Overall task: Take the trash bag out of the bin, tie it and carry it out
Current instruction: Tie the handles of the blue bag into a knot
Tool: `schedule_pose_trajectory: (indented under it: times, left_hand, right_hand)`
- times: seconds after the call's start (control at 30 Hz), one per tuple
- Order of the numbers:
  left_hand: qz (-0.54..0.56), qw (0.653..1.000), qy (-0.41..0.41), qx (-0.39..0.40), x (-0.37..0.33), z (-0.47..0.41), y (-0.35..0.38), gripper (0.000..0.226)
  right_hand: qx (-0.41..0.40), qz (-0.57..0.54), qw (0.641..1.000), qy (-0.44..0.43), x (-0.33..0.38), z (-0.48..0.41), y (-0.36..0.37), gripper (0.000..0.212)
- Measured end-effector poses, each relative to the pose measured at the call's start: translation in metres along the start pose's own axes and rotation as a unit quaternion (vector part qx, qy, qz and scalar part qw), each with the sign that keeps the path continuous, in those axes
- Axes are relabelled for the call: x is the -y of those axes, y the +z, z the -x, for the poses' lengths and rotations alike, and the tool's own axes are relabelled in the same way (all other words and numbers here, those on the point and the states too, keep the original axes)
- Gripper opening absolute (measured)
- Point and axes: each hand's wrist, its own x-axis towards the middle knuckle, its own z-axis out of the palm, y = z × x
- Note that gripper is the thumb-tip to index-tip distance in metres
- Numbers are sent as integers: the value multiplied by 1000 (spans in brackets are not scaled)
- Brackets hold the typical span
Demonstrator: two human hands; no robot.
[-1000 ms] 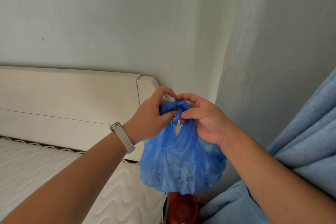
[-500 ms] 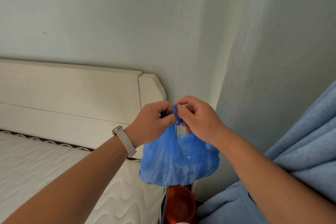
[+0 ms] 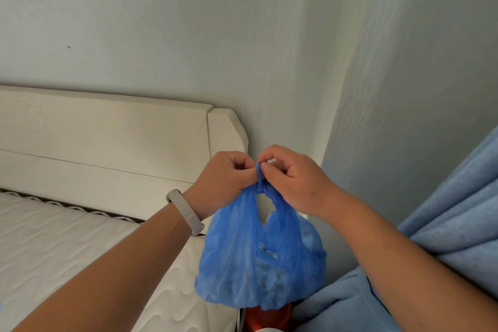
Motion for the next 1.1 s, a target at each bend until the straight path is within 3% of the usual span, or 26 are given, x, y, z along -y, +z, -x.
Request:
schedule_pose_trajectory:
  times: [0.17,0.33,0.5,0.57,0.8,0.97,1.1]
  left_hand:
    - [-28,994,105,-26,-1,14,-1,28]
    - [-118,982,142,-42,2,18,-14,19]
    - [-312,933,157,-86,14,22,-34,42]
    - [-341,923,155,-93,16,26,-39,49]
    - [-145,985,81,-43,28,38,-61,52]
    - [-17,999,38,-29,35,44,-65,53]
    - [-34,999,2,-19,41,43,-75,57]
  right_hand:
    - [-40,-116,990,71,4,-2,4,22]
    - [-88,-209,968,108,4,-6,0,22]
    - [-109,-263,952,117,-4,-8,3,23]
    - [-117,-278,946,118,-7,-8,4,26]
    - [-153,-282,940,115,-13,-8,1,29]
    - [-152,-327,922,140,-18,-12,-2,37]
    - [-198,-319,917,139,-18,-15,-10,35]
